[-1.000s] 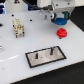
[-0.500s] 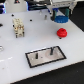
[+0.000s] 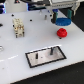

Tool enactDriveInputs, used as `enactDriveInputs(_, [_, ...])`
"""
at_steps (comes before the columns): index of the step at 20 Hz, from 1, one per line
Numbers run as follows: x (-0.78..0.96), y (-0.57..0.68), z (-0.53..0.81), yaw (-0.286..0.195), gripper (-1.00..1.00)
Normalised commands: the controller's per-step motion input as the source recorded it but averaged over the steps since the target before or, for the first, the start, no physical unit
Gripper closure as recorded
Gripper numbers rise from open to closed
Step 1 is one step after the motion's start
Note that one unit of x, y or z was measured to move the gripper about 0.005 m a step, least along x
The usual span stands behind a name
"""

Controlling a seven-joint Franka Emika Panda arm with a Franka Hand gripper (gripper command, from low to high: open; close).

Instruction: Insert the blue gear onto the right peg, followed by the red gear

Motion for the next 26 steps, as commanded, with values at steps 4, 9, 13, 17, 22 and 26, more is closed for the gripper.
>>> enactDriveInputs(4, [0.85,-0.29,0.26,0.0,1.0])
enactDriveInputs(9, [0.8,-0.26,0.14,0.0,1.0])
enactDriveInputs(13, [0.73,-0.27,0.05,0.0,1.0])
enactDriveInputs(17, [0.65,-0.26,0.01,0.0,1.0])
enactDriveInputs(22, [0.5,-0.25,-0.03,0.0,1.0])
enactDriveInputs(26, [0.25,-0.26,-0.08,0.0,1.0])
